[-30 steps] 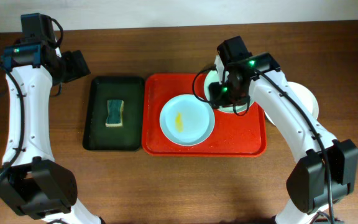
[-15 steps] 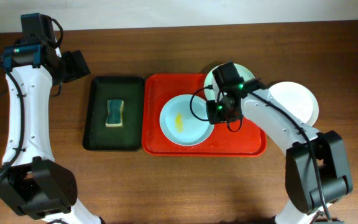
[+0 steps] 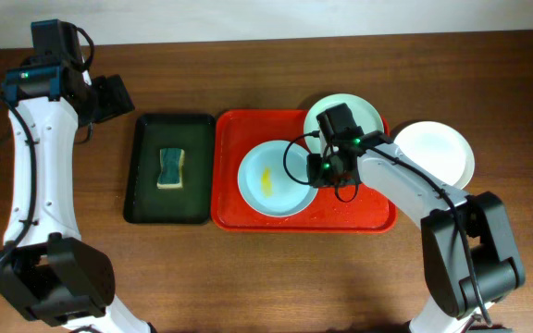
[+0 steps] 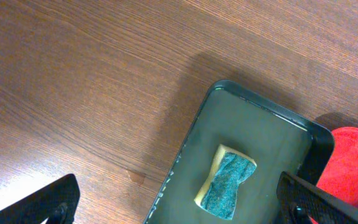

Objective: Clean dirty plates on tray and stack at the side
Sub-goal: 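Drag the pale blue plate toward the red tray center with the right gripper, then reach the left gripper down to the sponge on the black tray and grasp it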

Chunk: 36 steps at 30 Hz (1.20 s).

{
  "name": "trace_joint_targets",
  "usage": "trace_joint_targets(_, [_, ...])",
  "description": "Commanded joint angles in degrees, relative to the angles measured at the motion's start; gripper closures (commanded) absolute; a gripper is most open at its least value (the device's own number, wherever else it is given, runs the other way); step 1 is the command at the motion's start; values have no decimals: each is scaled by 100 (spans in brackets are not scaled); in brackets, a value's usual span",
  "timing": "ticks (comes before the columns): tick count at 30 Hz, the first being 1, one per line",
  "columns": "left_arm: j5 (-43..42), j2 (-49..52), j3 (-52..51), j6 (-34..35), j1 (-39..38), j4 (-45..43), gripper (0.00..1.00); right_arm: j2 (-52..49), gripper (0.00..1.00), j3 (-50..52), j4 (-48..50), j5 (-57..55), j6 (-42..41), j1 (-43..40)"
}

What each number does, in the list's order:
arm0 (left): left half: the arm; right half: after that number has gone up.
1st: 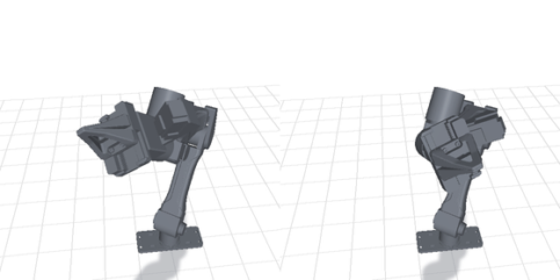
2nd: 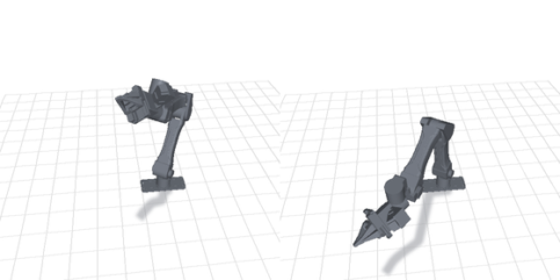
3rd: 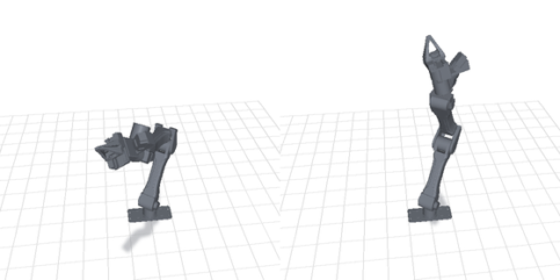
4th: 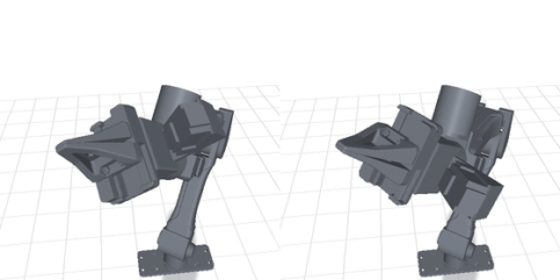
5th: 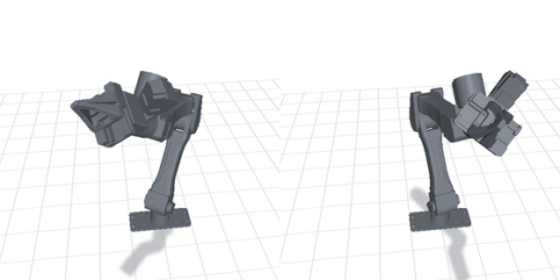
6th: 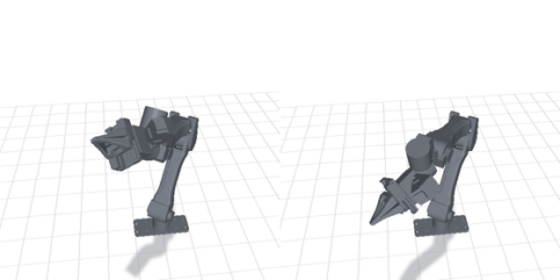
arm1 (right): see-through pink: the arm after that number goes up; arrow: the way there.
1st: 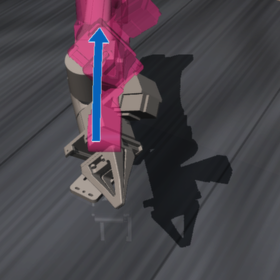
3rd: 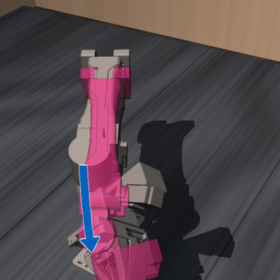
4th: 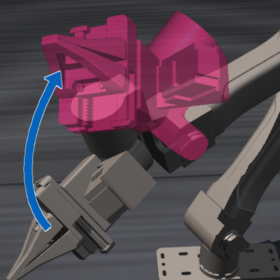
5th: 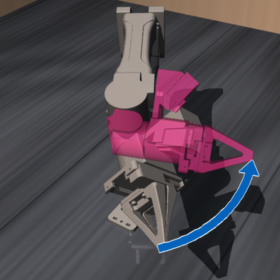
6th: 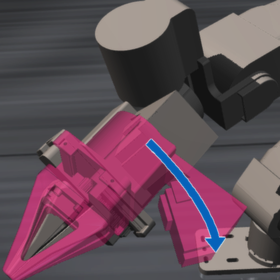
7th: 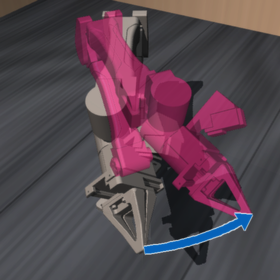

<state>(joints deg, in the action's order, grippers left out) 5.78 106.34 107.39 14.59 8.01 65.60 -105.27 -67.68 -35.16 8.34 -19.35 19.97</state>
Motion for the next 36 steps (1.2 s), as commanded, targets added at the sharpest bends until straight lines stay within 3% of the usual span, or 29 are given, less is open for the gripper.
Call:
trace_joint_targets(1, [-46,-31,50,59,-7,-20,1,-9,75,35,24,-173,-238,33])
trace_joint_targets(5, [-63,-31,50,63,-7,-39,1,-9,74,92,2,-162,-238,33])
trace_joint_targets(9, [-715,-20,24,52,-13,238,1,-9,75,92,11,-129,-269,33])
trace_joint_targets(13, [-811,-20,-463,4,-136,538,3,-9,75,92,52,-133,-282,33])
trace_joint_targets(16, [-796,-20,-1110,-240,-334,302,16,-20,74,101,98,-208,-280,33])
trace_joint_targets(17, [-796,-20,-1303,-275,-382,221,30,-20,74,111,101,-243,-282,33])
trace_joint_targets(21, [-802,-20,-1611,-269,-426,85,33,-22,74,177,164,-260,-282,33])
trace_joint_targets(22, [-844,-20,-1611,-269,-426,42,43,-22,74,184,181,-260,-280,33])
trace_joint_targets(23, [-859,-20,-1613,-275,-433,-33,59,-22,74,188,199,-264,-280,33])
trace_joint_targets(24, [-844,-15,-1635,-435,-459,-105,61,-22,74,190,201,-264,-280,33])
trace_joint_targets(25, [-841,-13,-1681,-686,-503,-195,52,-22,74,190,201,-262,-282,33])
trace_joint_targets(30, [-831,-9,-2033,-1355,-789,-706,42,-22,74,190,201,-264,-280,33])
trace_joint_targets(32, [-804,-7,-2186,-1423,-905,-964,45,-22,74,190,199,-267,-280,33])
trace_joint_targets(36, [-793,-7,-2522,-1425,-1034,-1408,61,-22,74,190,199,-267,-278,33])
